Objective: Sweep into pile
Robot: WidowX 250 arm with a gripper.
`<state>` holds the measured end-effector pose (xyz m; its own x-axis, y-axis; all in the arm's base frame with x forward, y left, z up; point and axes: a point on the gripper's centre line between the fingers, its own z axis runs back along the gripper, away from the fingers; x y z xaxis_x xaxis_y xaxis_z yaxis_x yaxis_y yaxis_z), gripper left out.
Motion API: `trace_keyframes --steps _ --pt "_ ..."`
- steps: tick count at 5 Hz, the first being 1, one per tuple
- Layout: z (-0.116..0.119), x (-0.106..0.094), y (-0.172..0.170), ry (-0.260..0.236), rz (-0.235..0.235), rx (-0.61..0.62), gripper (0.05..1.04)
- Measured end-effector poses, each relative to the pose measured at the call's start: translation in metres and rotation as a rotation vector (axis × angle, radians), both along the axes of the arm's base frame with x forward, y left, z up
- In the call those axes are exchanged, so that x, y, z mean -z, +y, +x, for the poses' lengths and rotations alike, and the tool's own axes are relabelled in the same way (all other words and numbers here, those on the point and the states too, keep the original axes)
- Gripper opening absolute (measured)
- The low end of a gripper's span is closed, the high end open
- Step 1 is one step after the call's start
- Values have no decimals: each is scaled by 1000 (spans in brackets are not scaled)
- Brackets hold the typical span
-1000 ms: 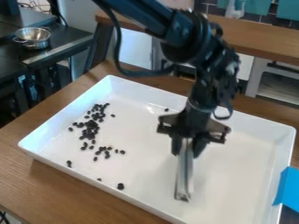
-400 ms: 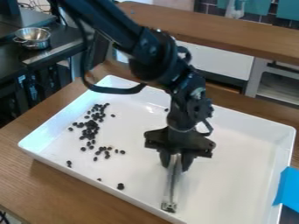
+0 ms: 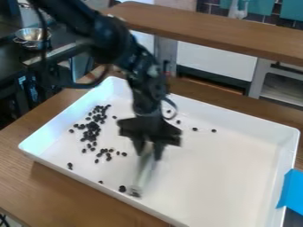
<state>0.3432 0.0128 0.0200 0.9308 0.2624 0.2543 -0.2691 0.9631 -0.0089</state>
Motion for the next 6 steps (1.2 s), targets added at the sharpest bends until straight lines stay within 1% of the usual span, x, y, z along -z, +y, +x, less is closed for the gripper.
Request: trace_keyframes --steps 1,2,3,4,5,6 --pt "0 -7 57 14 0 17 377" --pt "-4 -16 93 33 7 64 377" --pt "-4 -29 124 31 17 89 377" --pt "-4 -35 137 12 6 77 377" --pt "-4 -35 113 29 -113 49 377" --pt "0 -41 63 20 -167 28 377"
